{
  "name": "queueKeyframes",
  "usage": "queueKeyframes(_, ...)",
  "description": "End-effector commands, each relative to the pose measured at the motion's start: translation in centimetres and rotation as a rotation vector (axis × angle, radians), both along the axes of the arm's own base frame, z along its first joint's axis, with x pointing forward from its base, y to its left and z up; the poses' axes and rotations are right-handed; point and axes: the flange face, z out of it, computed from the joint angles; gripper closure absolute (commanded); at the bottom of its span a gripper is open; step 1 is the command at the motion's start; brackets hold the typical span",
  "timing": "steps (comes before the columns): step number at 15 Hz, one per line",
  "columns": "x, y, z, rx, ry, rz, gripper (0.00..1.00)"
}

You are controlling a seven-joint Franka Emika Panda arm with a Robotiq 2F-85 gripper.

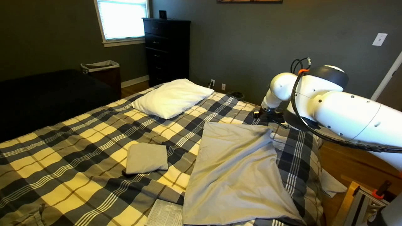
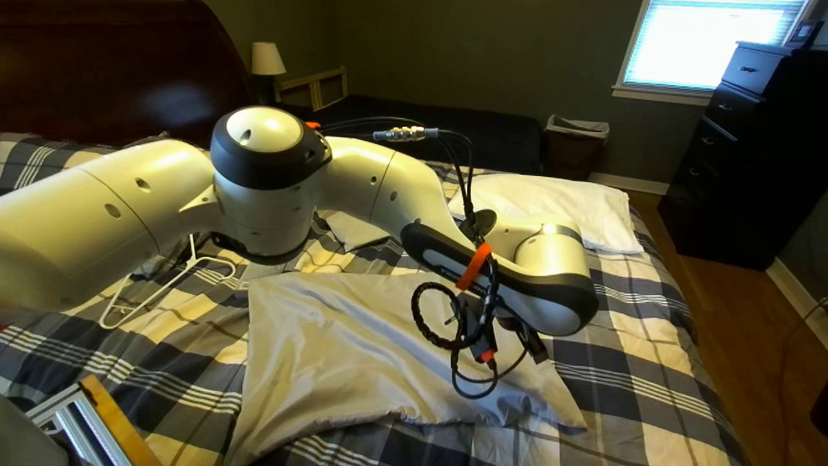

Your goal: Straighten the grey pillow case.

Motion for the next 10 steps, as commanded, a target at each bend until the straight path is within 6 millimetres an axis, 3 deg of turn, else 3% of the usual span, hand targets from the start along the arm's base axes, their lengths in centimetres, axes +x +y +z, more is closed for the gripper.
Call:
queueKeyframes(1,3.1,2.9,3.6,0.021,-0.066,0.197,0.07)
queueKeyframes(3,4.0,4.7,4.6,0.057,-0.076,0.312,0.0)
queueKeyframes(8,4.8,7.8,6.2,0.12,-0.067,0.587,0.0)
queueKeyframes(9,4.8,7.6,6.0,0.078,-0.059,0.501,0.0)
queueKeyframes(10,4.8,8.0,6.1,0.09,-0.055,0.536,0.01)
